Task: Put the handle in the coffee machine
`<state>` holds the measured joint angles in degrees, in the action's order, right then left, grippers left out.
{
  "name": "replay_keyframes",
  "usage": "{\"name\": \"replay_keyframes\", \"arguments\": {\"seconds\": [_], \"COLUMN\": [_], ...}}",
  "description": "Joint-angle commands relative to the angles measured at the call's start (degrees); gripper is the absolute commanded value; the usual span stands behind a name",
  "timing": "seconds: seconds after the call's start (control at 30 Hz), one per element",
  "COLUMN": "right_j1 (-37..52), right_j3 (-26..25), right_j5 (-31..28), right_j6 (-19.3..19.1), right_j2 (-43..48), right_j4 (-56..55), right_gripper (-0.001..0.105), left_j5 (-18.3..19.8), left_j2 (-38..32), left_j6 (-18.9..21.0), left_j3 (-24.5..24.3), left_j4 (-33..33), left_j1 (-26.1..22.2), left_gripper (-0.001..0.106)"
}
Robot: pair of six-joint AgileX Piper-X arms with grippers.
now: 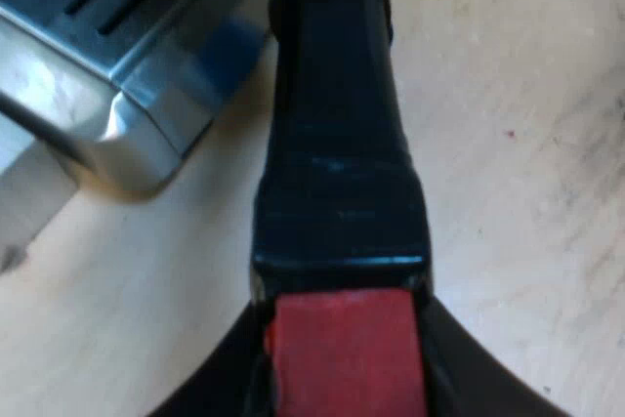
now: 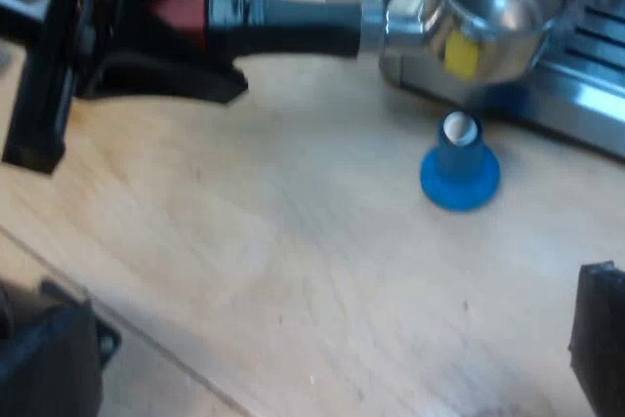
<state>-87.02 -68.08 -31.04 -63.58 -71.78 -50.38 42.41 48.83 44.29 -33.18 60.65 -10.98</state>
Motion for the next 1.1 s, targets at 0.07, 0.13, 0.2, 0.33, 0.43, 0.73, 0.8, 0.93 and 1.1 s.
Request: {"name": "replay_keyframes", "arguments": {"seconds": [0.07, 0.13, 0.2, 0.33, 0.43, 0.73, 0.8, 0.93, 1.1], "right_j1": [-0.11, -0.11, -0.11, -0.11, 0.18, 3.60, 4.29, 5.66, 5.70], "right_j3": [1.53, 1.98, 5.21, 6.73, 6.92, 6.92, 6.92, 6.92, 7.12], "right_j5": [-2.75, -3.60, -12.23, -18.10, -21.12, -28.83, -28.83, -28.83, -32.55], "right_j6": [-0.69, -0.67, -1.79, -2.20, -2.20, -4.37, -6.30, -8.33, -9.69], "right_j2": [0.36, 0.36, 0.02, -1.06, -2.35, -9.04, -9.87, -11.40, -13.28], "right_j4": [4.29, 5.62, 13.94, 17.62, 18.46, 25.58, 27.64, 32.16, 37.69], "right_gripper": [0.105, 0.105, 0.105, 0.105, 0.105, 0.105, 0.105, 0.105, 0.105], "left_j5": [3.60, 3.84, 3.94, 6.18, 6.58, 8.28, 9.06, 10.17, 11.09], "left_j2": [2.34, 3.12, 4.13, 5.11, 6.26, 13.81, 15.24, 17.50, 19.91], "left_j6": [-4.22, -5.66, -6.56, -7.29, -7.29, -7.29, -7.29, -7.29, -7.83], "left_j3": [-2.16, -2.56, -2.99, -3.16, -3.39, -6.38, -6.94, -8.34, -10.31], "left_j4": [0.89, 0.93, 0.93, 0.44, -0.95, -2.89, -3.17, -4.74, -5.14], "left_j1": [-2.76, -3.36, -3.41, -3.41, -3.41, -3.41, -3.41, -3.41, -3.41], "left_gripper": [0.000, 0.000, 0.000, 0.000, 0.000, 0.000, 0.000, 0.000, 0.000]}}
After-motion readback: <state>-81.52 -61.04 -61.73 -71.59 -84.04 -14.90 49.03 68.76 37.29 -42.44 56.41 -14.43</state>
